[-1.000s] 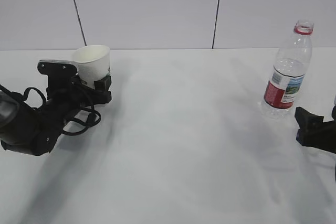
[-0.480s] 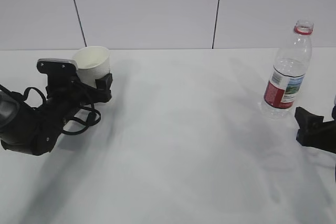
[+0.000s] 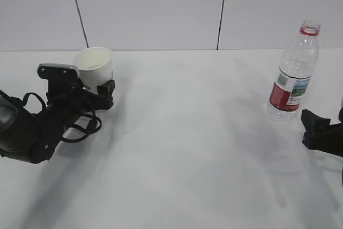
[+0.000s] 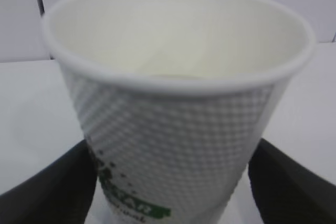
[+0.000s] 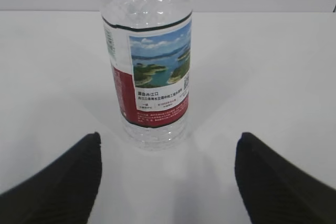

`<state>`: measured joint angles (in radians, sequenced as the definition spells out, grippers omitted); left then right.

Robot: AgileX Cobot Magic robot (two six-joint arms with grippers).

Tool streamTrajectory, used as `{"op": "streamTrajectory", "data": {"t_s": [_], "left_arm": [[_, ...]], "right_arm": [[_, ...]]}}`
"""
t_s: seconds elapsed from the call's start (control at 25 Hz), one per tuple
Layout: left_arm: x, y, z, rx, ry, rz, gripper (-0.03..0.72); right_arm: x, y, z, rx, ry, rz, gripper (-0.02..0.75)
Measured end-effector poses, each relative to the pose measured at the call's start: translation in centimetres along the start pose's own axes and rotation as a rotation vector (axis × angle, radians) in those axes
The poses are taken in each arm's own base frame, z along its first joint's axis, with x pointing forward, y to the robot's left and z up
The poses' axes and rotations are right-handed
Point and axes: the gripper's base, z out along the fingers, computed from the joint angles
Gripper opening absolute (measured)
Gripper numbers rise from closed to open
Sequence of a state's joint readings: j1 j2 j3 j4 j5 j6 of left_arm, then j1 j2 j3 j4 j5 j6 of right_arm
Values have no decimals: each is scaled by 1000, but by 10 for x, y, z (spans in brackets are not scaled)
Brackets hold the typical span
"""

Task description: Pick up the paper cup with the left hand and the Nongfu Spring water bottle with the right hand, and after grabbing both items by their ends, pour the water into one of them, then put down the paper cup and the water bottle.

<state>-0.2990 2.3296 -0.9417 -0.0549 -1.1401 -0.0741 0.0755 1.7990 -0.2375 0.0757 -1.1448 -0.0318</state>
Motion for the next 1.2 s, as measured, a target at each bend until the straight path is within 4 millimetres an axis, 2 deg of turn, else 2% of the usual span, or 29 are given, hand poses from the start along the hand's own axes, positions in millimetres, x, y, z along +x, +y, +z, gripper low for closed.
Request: {"op": "streamTrajectory", "data": {"t_s": [0.36,0.84,1.2], "left_arm": [[4,0,-5,2,20,3,642],[-1,-2,-5,27,11,13,606],[6,-3,-25,44,69,25,605]], "right_arm": [[0,0,0,0,0,0,593],[0,0,0,0,0,0,592],[-4,0,4,0,-20,1,592]]}}
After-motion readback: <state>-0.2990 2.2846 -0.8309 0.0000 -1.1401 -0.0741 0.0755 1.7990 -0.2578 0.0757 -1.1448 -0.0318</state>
